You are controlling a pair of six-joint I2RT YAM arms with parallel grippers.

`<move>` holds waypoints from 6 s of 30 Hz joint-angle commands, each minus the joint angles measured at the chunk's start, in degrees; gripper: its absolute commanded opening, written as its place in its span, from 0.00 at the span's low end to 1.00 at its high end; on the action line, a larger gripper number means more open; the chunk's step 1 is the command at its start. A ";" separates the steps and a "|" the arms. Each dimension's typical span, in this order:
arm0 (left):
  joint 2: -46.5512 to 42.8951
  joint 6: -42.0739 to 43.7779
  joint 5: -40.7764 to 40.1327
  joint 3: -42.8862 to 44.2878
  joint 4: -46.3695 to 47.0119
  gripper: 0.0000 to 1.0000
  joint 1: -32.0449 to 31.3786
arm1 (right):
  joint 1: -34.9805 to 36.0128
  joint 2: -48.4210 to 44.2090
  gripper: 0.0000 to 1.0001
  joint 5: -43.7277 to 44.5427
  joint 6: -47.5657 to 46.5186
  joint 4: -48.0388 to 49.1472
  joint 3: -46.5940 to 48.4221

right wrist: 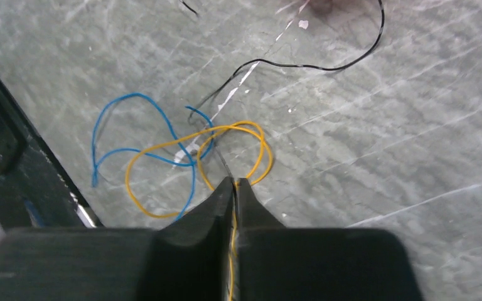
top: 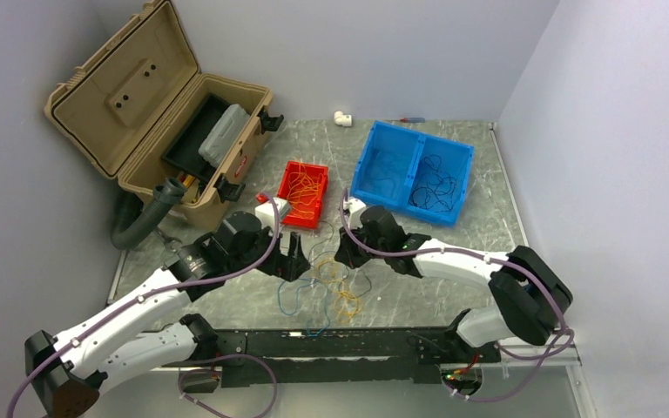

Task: Untangle the cables
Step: Place the cable in the bin, then untie the cable.

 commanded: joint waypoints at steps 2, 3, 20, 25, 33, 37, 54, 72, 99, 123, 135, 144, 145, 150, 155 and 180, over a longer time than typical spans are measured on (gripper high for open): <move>-0.94 0.79 -1.90 2.06 -1.49 0.99 0.38 | 1.20 -5.13 0.00 2.49 0.40 1.66 3.55; -1.02 0.98 -2.09 2.30 -1.76 1.00 0.39 | 1.25 -6.71 0.00 2.39 0.62 0.74 3.98; -4.48 3.27 -2.19 4.32 0.34 0.99 0.38 | 0.91 -21.59 0.00 15.99 0.96 -34.14 29.26; -5.09 3.71 -1.24 3.72 2.07 0.99 0.38 | 0.32 -23.80 0.00 18.20 0.57 -36.79 35.32; -2.69 3.87 3.65 0.84 9.46 0.99 0.36 | 0.27 -23.86 0.00 18.72 1.90 -39.78 41.86; -2.18 3.69 7.70 -4.00 19.94 0.99 -0.09 | 0.21 -24.27 0.00 19.92 2.79 -40.15 43.43; 1.63 15.63 5.61 -19.39 52.79 0.95 -10.04 | 0.23 -26.73 0.00 24.18 9.75 -34.88 43.18; 3.52 22.70 2.12 -24.36 65.97 0.95 -14.58 | 0.23 -21.96 0.00 27.19 10.70 -26.21 52.41; 31.91 24.87 1.44 -8.38 89.53 0.90 -14.58 | 0.21 -22.13 0.00 26.84 12.74 -23.18 53.92; 40.57 10.18 -3.17 -18.71 93.27 0.00 -14.40 | 0.21 -28.15 0.00 50.24 0.07 -17.38 55.19; 19.92 12.79 -3.84 -15.52 54.02 0.00 -14.47 | -0.71 -25.90 0.00 68.41 -10.05 -12.48 44.50; 8.86 12.34 -6.13 -12.47 37.28 0.00 -14.53 | -18.18 -21.25 0.00 52.14 1.48 -24.73 45.52; 7.88 12.45 -6.49 -12.72 36.83 0.00 -14.53 | -18.80 -21.18 0.00 51.34 1.77 -24.81 45.11; 4.59 13.30 -7.24 -12.43 34.29 0.00 -14.48 | -21.01 -19.54 0.00 49.11 2.77 -25.93 45.10; 6.97 16.23 -6.18 -11.53 38.75 0.31 -14.43 | -21.42 -19.78 0.00 44.55 4.84 -27.89 47.41; 42.54 29.14 2.56 4.58 89.39 0.99 -14.58 | -21.41 -23.82 0.00 12.80 18.84 -27.12 55.36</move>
